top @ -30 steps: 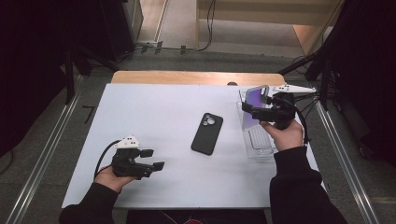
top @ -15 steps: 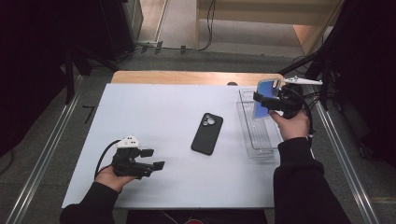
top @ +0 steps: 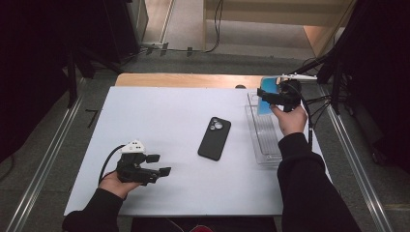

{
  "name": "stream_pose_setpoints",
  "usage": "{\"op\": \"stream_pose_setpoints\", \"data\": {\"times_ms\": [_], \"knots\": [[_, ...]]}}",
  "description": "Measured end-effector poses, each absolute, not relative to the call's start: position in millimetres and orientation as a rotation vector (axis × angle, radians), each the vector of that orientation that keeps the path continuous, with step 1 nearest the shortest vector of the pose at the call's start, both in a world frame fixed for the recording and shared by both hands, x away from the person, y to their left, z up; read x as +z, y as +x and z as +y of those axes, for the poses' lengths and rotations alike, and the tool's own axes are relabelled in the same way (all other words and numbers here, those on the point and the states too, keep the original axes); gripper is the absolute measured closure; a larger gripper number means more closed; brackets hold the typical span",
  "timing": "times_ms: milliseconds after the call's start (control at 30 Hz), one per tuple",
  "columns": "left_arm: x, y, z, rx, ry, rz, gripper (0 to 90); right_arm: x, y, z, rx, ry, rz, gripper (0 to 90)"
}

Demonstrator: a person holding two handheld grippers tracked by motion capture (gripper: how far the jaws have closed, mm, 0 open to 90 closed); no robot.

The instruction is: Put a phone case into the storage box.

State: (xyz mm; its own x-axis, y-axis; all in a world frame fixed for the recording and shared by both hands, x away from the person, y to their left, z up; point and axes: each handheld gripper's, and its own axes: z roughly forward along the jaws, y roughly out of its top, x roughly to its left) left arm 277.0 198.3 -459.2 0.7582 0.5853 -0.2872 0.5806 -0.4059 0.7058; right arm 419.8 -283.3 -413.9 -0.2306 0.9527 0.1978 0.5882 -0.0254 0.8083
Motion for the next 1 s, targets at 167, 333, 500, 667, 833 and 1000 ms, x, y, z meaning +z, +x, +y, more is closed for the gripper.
{"op": "stream_pose_setpoints", "data": {"times_ms": [167, 333, 500, 667, 833, 1000], "knots": [[-460, 277, 197, 0.005, 2.104, 0.861, 28.3, -424, 438, -284, 1.168, 1.665, 1.826, 14.8], [-460, 277, 197, -0.001, 2.105, 0.858, 28.3, -435, 454, -278, 1.099, 1.682, 1.821, 14.7], [-460, 277, 196, -0.003, 2.103, 0.854, 28.3, -445, 466, -273, 1.077, 1.697, 1.81, 14.5], [-460, 277, 196, -0.009, 2.105, 0.845, 28.3, -451, 476, -272, 1.089, 1.727, 1.78, 14.4], [-460, 277, 195, -0.015, 2.11, 0.843, 28.3, -455, 482, -271, 1.079, 1.747, 1.77, 14.3], [-460, 278, 195, -0.018, 2.114, 0.84, 28.3, -460, 484, -268, 1.051, 1.727, 1.798, 13.8]]}}
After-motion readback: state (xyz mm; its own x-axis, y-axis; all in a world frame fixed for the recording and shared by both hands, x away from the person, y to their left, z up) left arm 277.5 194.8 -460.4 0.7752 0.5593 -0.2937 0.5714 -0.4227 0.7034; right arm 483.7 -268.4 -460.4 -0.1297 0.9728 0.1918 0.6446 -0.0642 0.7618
